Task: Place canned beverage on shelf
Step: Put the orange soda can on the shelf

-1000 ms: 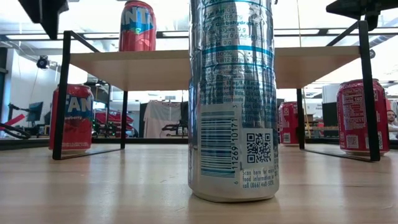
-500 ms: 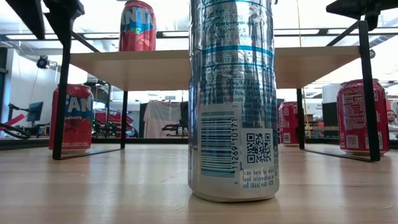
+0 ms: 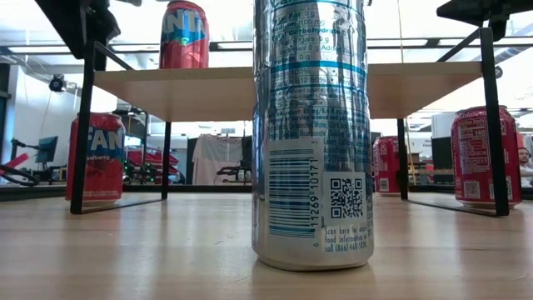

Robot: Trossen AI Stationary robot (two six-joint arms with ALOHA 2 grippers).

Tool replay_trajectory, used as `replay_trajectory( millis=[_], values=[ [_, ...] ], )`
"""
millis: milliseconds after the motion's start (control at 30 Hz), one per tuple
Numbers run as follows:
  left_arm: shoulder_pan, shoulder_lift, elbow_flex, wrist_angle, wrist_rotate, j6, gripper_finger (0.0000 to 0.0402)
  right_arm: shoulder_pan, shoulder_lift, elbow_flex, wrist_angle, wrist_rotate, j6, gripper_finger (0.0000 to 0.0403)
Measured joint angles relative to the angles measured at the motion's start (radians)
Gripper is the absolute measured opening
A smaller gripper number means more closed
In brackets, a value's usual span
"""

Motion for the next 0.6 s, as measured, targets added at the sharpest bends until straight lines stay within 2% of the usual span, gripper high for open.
replay_trajectory(
  millis=[400, 600],
  values=[
    [0.211, -0.020, -0.025, 0.001, 0.136, 0.239, 0.0356, 0.000, 0.000, 0.000, 0.000, 0.000, 0.000, 0.0022],
    [0.260, -0.032, -0.066, 0.055, 0.182, 0.341, 0.0356, 0.000, 0.000, 0.000, 0.000, 0.000, 0.000, 0.0022]
  ],
)
